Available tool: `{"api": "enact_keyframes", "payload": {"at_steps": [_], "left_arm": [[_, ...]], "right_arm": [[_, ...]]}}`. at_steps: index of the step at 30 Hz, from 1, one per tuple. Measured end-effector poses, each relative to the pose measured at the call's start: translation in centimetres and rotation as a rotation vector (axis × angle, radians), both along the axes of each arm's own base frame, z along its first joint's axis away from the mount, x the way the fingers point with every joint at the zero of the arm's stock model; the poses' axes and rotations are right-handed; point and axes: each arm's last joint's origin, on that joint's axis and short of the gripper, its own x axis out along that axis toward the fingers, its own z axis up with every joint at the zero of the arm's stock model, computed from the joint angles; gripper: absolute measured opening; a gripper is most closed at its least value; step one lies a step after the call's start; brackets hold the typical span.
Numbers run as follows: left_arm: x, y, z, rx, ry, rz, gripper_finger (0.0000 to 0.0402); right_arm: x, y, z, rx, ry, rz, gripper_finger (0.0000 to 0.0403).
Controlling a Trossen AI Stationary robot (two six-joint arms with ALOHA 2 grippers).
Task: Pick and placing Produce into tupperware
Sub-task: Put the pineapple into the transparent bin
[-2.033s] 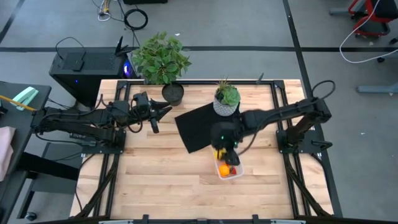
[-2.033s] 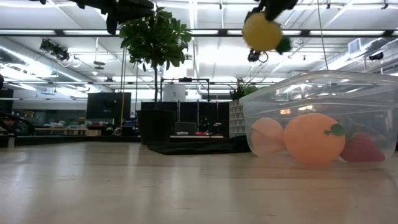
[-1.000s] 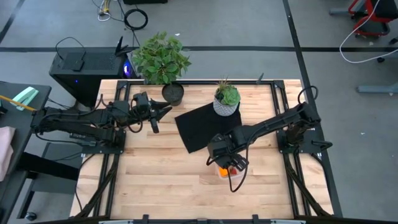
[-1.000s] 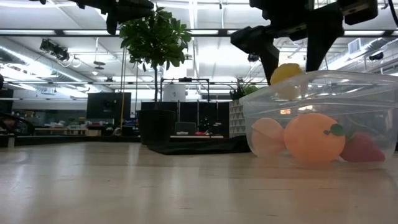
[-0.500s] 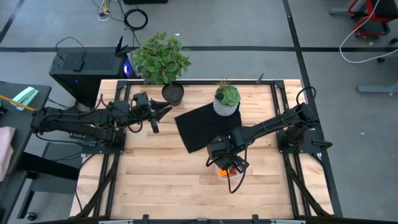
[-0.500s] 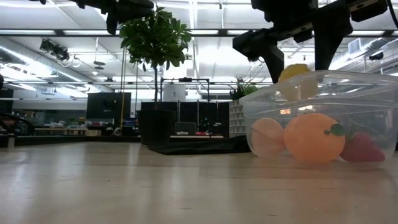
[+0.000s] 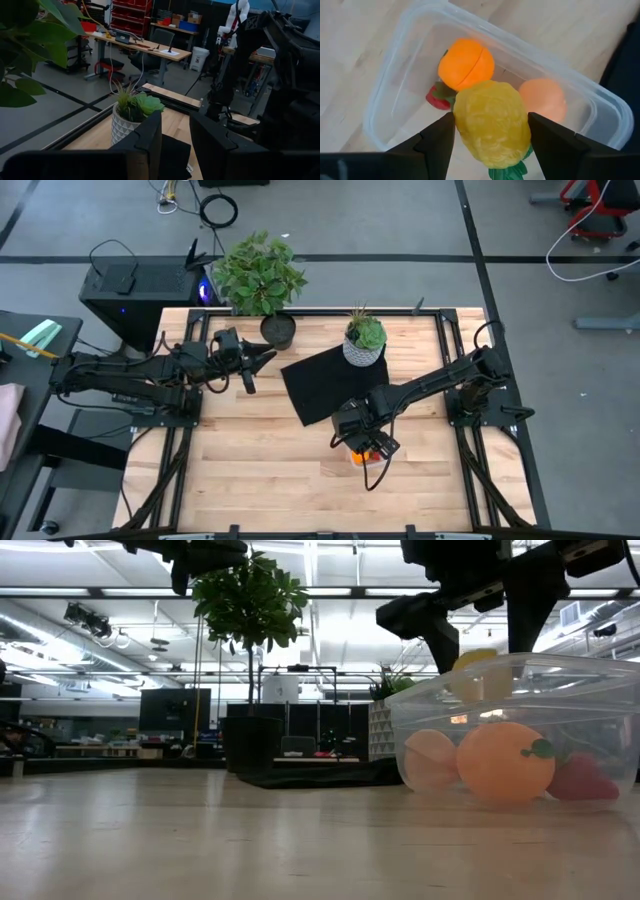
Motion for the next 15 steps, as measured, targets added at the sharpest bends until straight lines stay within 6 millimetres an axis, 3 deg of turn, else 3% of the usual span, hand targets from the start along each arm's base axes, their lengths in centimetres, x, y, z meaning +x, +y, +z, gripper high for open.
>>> {"api": "enact_keyframes", "payload": {"at_steps": [15], "left_arm": [[0.0, 0.0, 0.1, 0.001, -0.01, 0.0, 0.0107]], "right_arm": [[0.09, 0.03, -0.89, -0.006, 0.012, -0.01, 0.0259]]}}
